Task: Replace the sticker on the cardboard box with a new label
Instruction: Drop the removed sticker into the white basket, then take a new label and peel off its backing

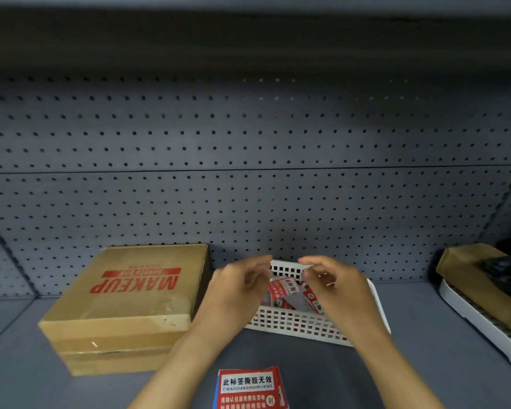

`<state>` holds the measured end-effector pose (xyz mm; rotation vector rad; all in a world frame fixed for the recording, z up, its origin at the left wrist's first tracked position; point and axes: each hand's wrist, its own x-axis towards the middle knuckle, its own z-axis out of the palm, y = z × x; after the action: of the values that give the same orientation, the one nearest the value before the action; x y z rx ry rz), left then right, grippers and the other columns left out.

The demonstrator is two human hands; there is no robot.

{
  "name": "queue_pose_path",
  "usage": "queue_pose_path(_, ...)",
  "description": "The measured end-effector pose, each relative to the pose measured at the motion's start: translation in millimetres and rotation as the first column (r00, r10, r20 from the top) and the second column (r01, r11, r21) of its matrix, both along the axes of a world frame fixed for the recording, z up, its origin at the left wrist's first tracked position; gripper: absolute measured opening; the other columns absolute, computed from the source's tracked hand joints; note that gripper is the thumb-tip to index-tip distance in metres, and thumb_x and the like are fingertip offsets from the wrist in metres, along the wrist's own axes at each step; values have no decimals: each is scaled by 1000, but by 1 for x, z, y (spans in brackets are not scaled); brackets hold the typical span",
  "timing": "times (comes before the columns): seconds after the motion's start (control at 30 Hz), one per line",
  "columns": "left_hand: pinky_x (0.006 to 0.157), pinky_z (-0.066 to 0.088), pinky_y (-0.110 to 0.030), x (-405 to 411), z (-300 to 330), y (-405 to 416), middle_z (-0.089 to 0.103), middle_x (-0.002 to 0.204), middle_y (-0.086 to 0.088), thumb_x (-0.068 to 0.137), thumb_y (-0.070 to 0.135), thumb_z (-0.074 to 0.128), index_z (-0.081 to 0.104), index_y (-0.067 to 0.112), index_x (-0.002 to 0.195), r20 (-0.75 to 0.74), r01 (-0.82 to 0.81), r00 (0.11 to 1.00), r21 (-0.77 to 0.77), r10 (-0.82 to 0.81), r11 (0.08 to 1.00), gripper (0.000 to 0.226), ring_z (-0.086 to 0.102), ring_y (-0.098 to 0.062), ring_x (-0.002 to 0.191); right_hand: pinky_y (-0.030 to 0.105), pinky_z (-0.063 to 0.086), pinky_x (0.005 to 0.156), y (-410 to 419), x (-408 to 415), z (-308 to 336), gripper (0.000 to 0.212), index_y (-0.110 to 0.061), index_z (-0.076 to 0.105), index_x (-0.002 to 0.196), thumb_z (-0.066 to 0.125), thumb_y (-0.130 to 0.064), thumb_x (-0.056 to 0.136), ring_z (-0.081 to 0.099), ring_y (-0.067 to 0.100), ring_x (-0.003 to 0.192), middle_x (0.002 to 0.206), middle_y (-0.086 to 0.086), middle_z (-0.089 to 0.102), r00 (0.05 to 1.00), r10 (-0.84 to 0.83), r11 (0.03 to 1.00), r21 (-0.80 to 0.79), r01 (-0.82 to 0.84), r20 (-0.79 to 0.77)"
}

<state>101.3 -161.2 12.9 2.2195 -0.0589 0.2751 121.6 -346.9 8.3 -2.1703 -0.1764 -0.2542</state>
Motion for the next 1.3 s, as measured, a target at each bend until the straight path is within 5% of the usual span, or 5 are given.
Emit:
queue_pose_path(0.2,94,54,-27,-4,-2,0,69,116,10,91,11,61,68,37,121,88,-49,995,-13,50,999,41,66,-6,104,14,49,71,0,-7,2,26,-42,69,107,63,-21,93,64,-5,79,96,-23,71,998,20,997,-71,-16,54)
queue_pose_path(0.53,86,57,-27,-55,-27,16,71,105,12,87,6,66,73,34,111,181,-139,972,-73,150,988,37,70,-8,92,23,58,77,20,-31,-19,21,-32,71,107,67,-23,89,69,-1,87,97,-15,76,963,258,958,-155,-243,81)
queue_pose_path(0.73,75,48,-4,-88,-57,25,75,101,12,86,2,64,76,28,108,30,-218,975,-17,219,976,37,68,-2,89,37,53,92,42,-43,-52,50,-33,62,127,69,-51,81,62,10,108,117,-11,68,890,425,814,-362,-455,-165)
queue_pose_path(0.93,87,55,-20,-110,-91,35,73,99,15,88,8,62,75,31,111,-114,-279,952,60,284,959,35,69,-3,93,37,39,106,53,-48,-77,80,-19,51,140,74,-59,74,44,22,127,133,4,53,848,422,615,-587,-527,-320)
queue_pose_path(1.3,87,56,-24,-112,-90,38,73,106,8,90,15,63,70,29,121,-135,-262,955,43,266,964,35,68,-10,92,33,51,88,58,-55,-72,50,-28,65,119,82,-40,74,58,15,109,119,-5,62,917,349,741,-542,-396,-194)
